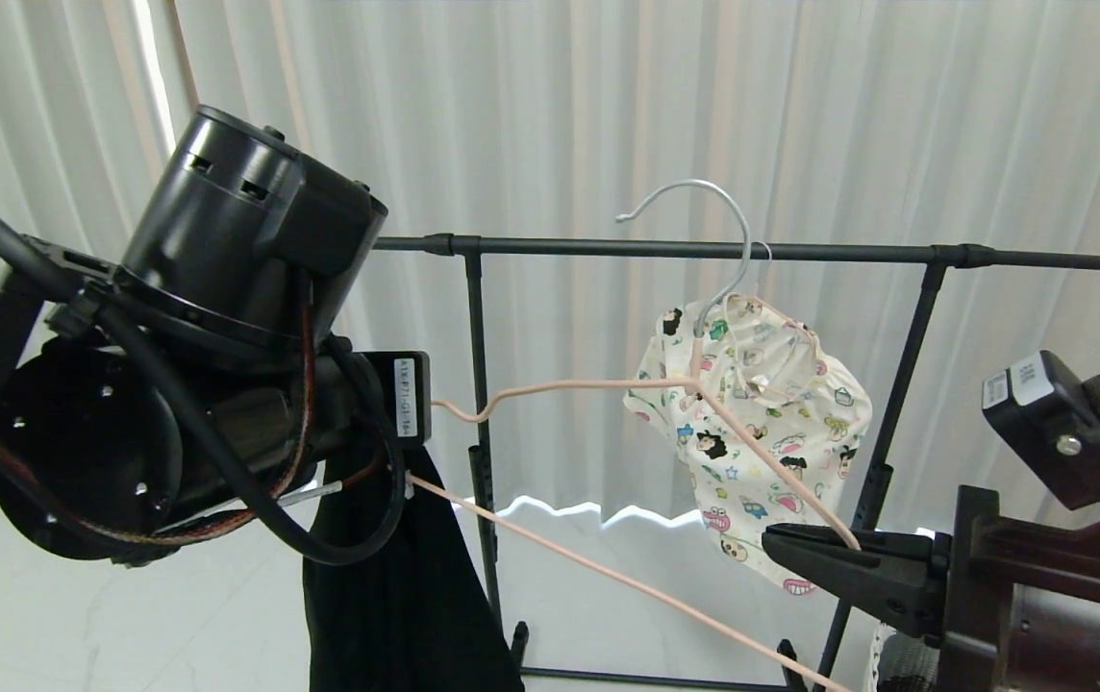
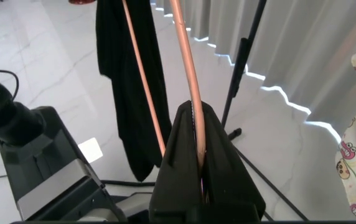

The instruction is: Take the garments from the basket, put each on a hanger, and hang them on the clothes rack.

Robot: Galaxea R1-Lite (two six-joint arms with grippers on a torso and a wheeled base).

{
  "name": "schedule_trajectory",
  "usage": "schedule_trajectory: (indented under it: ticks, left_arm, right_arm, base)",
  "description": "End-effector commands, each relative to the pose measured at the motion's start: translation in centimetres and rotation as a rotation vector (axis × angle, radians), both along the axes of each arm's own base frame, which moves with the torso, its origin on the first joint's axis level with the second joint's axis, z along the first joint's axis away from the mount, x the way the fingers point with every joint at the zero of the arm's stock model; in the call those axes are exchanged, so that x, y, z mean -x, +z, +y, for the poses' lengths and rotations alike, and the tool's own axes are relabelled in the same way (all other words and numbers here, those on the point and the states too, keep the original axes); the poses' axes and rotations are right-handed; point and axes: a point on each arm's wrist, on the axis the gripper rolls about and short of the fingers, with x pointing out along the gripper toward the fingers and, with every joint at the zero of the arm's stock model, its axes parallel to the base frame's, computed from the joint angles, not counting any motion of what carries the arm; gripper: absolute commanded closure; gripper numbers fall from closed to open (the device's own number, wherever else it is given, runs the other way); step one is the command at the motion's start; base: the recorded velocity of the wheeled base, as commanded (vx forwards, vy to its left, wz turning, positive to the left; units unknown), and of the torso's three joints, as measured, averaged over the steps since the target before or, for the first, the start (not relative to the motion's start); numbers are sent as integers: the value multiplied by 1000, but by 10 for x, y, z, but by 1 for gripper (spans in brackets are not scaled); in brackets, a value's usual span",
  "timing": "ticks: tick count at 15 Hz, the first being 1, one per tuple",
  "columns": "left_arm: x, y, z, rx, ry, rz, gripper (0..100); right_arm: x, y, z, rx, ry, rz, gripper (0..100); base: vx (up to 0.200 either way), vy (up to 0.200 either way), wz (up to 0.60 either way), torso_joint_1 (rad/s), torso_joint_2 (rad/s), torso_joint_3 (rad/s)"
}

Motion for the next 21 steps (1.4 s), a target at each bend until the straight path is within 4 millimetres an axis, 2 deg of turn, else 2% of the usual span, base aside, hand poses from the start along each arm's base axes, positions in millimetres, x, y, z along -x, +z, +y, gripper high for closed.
schedule_trajectory:
  ticks: [1,8,13,17,21]
  left_arm:
    - [1,1,-1,3,-4,-3,100]
    - [15,17,-17,75,-79,-41,100]
    - [15,23,-21,119,-92,-86,100]
    - [20,25,-25,126,-117,-92,100]
    - [26,25,-31,124,-148,-92,100]
  right_arm:
    - [-2,-3,6,15,5,10,100]
    - [-6,-5,28,34,43,30,100]
    - [-10,-9,54,41,67,70,100]
    - [-18,-19,80,-23,30,98,100]
    - [-16,-19,87,-70,7,145,100]
  base:
    - [0,0,0,0,0,0]
    - [0,0,0,0,0,0]
    - [0,0,0,0,0,0]
    - [0,0,0,0,0,0]
    - [0,0,0,0,0,0]
